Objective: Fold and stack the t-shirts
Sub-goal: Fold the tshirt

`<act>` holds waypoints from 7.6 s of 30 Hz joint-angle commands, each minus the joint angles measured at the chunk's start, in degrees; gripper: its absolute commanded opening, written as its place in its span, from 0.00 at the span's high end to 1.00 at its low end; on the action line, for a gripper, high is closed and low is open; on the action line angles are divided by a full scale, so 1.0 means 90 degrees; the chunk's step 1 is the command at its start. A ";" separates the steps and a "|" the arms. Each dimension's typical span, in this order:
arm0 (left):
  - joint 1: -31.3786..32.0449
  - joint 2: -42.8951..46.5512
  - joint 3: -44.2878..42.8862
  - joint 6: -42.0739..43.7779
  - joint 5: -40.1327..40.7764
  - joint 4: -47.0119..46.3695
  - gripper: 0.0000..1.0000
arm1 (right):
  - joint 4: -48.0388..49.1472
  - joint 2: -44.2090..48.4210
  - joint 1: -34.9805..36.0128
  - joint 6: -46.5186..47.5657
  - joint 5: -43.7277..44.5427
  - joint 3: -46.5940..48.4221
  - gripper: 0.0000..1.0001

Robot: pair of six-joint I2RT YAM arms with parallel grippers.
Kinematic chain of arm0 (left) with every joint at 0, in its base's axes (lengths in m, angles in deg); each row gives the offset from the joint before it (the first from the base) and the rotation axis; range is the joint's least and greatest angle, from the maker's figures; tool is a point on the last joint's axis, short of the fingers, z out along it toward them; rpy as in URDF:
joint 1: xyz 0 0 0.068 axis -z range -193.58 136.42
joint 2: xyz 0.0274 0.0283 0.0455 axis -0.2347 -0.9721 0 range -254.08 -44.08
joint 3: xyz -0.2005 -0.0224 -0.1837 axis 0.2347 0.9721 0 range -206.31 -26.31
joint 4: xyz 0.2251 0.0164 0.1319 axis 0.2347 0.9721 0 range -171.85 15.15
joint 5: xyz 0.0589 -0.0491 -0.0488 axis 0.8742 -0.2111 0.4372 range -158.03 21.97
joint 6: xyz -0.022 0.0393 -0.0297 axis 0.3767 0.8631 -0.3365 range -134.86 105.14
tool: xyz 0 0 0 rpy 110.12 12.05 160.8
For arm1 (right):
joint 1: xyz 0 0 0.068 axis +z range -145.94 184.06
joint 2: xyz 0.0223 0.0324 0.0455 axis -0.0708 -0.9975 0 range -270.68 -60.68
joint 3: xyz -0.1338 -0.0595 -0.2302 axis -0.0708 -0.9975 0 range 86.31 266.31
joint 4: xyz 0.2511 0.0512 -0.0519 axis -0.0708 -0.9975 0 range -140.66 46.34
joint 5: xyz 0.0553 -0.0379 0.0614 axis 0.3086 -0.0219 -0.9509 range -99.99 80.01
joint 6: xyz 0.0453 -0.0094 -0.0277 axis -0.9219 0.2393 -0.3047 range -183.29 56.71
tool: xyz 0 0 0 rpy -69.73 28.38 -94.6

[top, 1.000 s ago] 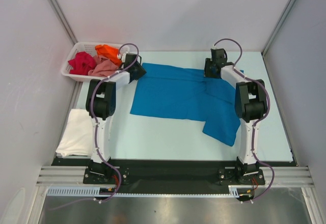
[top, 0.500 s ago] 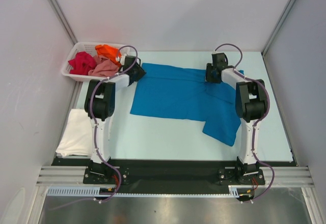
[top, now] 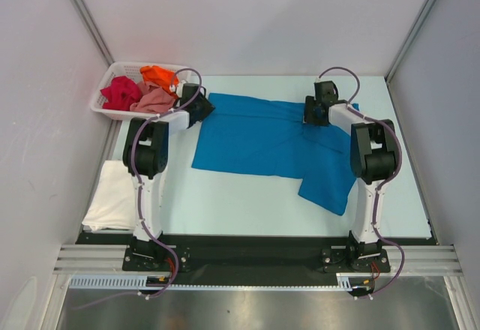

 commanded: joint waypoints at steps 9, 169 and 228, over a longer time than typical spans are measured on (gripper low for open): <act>0.0791 0.2067 0.0863 0.1190 0.0557 -0.0191 0.45 | -0.1333 0.2191 -0.0641 -0.1304 0.0426 -0.0785 0.26; 0.0030 0.2648 0.1802 -0.0274 0.0606 0.0962 1.00 | -0.0203 0.1519 -0.2860 -0.1805 -0.2230 -0.0641 1.00; -0.0087 0.1464 0.0014 0.0438 0.0851 0.1460 0.47 | -0.0779 0.0111 -0.2939 -0.1123 -0.1324 0.1159 0.55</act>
